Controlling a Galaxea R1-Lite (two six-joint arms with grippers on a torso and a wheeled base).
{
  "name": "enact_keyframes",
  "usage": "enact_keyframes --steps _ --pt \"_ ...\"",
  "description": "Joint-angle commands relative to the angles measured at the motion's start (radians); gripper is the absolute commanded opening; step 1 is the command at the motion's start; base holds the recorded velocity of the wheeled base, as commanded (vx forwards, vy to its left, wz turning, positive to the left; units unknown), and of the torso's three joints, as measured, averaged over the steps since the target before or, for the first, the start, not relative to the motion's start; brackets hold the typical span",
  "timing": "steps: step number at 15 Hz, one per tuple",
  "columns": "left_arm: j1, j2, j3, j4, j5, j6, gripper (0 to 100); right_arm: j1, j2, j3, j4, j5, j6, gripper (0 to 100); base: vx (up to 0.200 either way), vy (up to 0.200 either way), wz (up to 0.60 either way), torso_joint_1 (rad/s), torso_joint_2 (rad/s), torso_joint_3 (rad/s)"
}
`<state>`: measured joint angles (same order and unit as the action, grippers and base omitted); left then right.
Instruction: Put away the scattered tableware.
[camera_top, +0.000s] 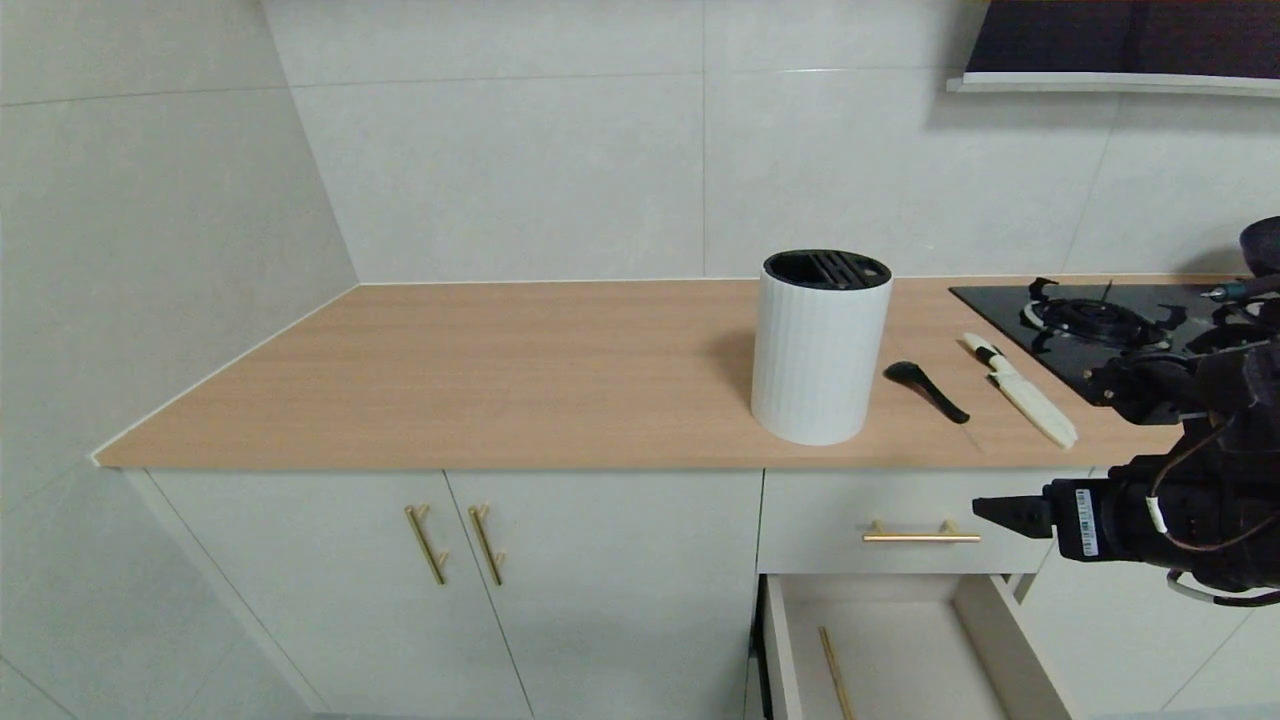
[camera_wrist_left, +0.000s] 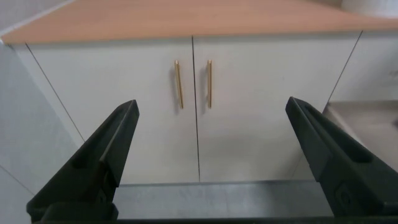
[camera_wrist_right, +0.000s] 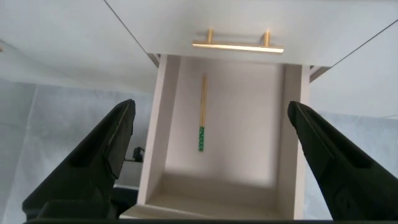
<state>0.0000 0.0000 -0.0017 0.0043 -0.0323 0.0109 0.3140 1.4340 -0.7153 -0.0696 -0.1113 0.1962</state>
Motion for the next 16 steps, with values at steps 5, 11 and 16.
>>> enact_keyframes --steps 5,11,16 --pt "0.000 0.002 0.000 0.000 0.000 0.000 100 -0.124 0.244 -0.116 -0.322 -0.002 -0.011 100 0.000 0.000 0.00 0.039 -0.08 -0.048" --pt "0.000 0.002 0.000 0.000 0.000 0.000 100 -0.266 0.612 -0.501 -0.351 0.143 -0.164 100 0.000 0.000 0.00 0.000 0.00 0.000" --pt "0.000 0.002 0.000 0.000 0.000 0.000 100 -0.299 0.686 -0.512 -0.357 0.381 -0.250 100 0.000 0.000 0.00 0.000 0.00 0.000"
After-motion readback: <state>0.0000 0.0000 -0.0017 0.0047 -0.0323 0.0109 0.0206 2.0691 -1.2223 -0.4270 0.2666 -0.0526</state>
